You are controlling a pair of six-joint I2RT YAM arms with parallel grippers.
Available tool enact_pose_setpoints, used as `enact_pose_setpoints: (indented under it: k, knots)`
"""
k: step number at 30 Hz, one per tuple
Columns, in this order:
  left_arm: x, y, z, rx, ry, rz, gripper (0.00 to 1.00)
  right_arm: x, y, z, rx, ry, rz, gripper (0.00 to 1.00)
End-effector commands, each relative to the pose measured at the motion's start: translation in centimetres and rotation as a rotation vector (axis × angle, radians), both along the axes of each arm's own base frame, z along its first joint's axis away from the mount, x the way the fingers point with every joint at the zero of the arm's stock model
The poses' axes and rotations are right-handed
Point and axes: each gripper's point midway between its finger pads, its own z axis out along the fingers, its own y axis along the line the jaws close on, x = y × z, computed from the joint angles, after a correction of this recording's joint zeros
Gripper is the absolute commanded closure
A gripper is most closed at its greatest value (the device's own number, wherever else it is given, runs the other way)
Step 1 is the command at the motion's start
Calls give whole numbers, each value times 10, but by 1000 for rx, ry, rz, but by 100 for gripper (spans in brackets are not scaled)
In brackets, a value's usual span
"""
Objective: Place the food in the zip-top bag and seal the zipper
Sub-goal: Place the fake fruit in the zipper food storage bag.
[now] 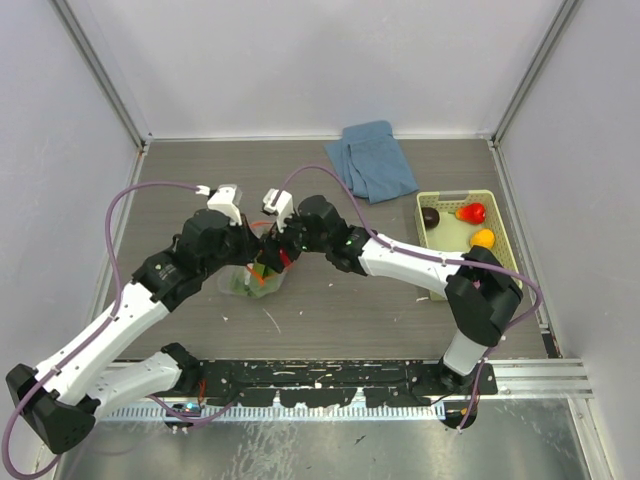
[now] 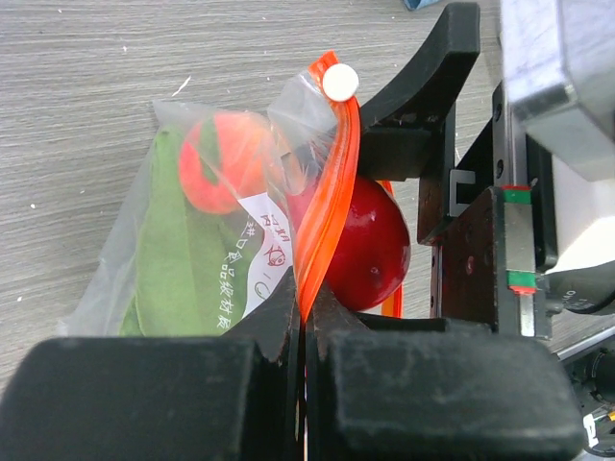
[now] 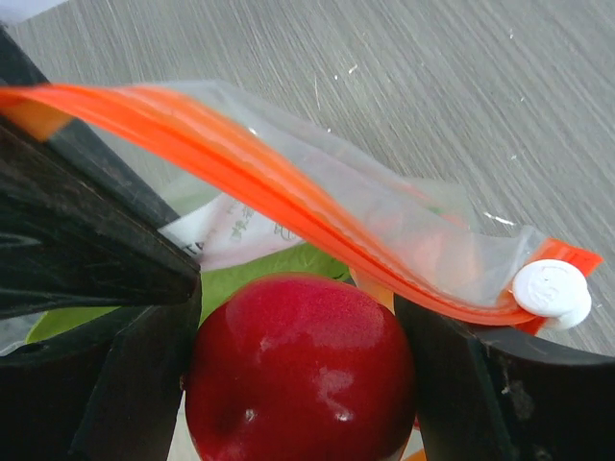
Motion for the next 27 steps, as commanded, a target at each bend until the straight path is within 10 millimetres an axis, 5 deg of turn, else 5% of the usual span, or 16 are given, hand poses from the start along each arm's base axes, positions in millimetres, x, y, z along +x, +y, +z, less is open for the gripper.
enact_pose_setpoints:
  k: [1,12,20,27]
  knots:
    - [4,-7,30,-89,-91,-17,100,14,12,40,114,-109,-5,35]
    - [6,-6,24,-130,-83,31,100,11,1,68,139,-101,-49,1]
    - [8,1,21,-139,-89,76,100,2,0,92,175,-96,-25,0]
    - [10,6,19,-114,-96,93,100,2,-31,116,167,-102,-143,0]
